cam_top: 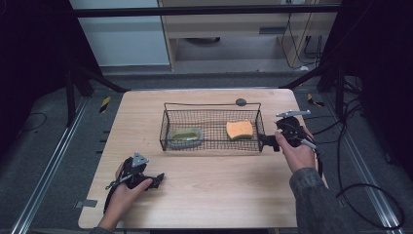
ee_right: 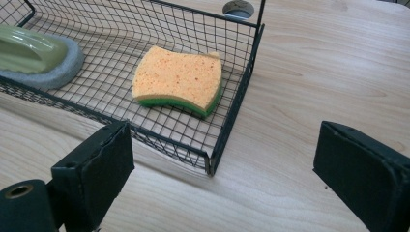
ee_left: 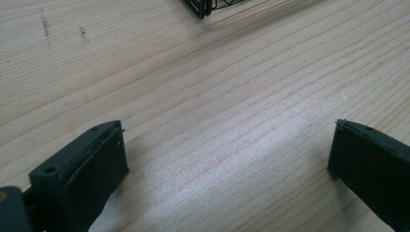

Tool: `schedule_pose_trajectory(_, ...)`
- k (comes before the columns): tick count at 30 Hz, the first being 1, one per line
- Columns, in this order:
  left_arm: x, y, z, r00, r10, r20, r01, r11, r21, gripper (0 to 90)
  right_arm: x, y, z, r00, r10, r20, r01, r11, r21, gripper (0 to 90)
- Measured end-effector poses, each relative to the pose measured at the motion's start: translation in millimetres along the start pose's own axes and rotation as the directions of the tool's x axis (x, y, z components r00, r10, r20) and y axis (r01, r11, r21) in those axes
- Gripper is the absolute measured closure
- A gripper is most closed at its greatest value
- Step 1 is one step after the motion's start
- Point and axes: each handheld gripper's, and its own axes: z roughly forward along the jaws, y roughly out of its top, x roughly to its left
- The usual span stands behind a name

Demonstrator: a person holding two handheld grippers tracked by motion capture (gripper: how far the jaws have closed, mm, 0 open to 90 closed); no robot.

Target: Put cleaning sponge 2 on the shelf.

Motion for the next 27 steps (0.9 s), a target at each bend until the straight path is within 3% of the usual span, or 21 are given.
schedule_pose_trajectory(5,0.0,0.0,0.0,1.0000,0.000,0.000,0.000,1.0000,0.000,0.0,-6.7,-20.0,-6.9,0.9991,-0.030,0.030,0.031,0.999,-0.037,7.0)
schedule_pose_trajectory(9,0.0,0.0,0.0,1.0000,0.000,0.000,0.000,1.0000,0.000,0.0,-9.4,-31.6,-6.6,0.9988,-0.033,0.036,0.035,0.999,-0.035,7.2)
schedule_pose_trajectory(18,-0.3,0.1,0.3,1.0000,-0.004,-0.001,0.004,1.0000,-0.002,0.0,-24.8,-71.3,1.1,0.9982,0.023,0.055,-0.021,0.999,-0.031,8.5)
schedule_pose_trajectory(27,-0.3,0.1,0.3,1.0000,-0.004,-0.001,0.004,1.0000,-0.003,0.0,-33.1,-94.0,16.8,0.9967,0.059,0.055,-0.060,0.998,0.008,8.8)
